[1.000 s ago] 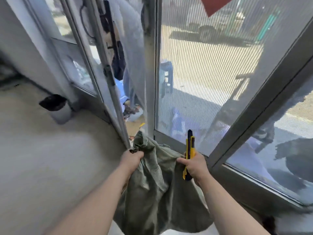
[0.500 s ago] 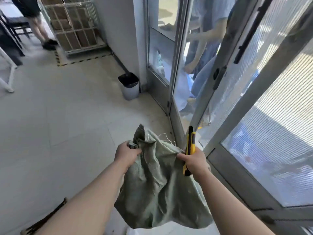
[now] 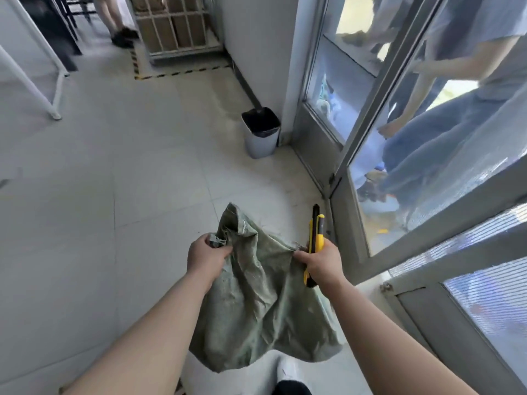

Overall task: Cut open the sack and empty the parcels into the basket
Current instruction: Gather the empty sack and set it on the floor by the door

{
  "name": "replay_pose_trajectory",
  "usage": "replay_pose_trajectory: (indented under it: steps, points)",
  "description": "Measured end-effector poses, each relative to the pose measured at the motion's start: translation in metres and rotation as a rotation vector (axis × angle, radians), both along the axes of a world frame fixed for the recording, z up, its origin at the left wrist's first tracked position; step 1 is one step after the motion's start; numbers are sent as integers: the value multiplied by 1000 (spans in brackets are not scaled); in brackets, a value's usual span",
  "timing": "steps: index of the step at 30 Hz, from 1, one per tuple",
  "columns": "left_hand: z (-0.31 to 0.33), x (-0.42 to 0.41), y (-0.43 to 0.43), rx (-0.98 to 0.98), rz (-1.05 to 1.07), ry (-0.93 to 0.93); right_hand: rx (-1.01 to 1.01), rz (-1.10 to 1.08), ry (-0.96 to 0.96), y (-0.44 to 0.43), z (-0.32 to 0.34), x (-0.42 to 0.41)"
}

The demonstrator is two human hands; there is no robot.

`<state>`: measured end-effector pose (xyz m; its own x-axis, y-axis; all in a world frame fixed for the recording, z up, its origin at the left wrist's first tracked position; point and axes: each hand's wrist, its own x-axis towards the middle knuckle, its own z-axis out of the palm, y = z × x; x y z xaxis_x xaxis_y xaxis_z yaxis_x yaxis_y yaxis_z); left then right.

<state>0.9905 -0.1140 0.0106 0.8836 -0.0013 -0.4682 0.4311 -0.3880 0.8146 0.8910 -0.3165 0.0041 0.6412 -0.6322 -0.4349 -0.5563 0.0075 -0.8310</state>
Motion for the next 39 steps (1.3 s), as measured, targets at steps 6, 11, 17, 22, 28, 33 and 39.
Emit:
replay_pose_trajectory:
  steps: [6, 11, 17, 22, 28, 33, 39]
  points:
    - [-55, 72, -10, 41, 131, -7, 43, 43, 23, -14, -58, 95]
    - [-112, 130, -20, 79, 202, 26, 45, 91, 47, -27, -115, 170]
    - [-189, 193, -27, 109, 238, 42, 52, 121, 95, -33, -192, 241]
    - [-255, 246, -33, 156, 210, 77, 25, 137, 130, -34, -260, 288]
    - [-332, 283, -42, 384, 151, 188, -20, 129, 238, -35, -343, 317]
    - [-352, 282, -47, 356, -6, 186, 37, 82, 223, -35, -355, 314]
    - [-289, 271, -60, 111, -11, 144, 216, -77, 116, -32, -295, 292]
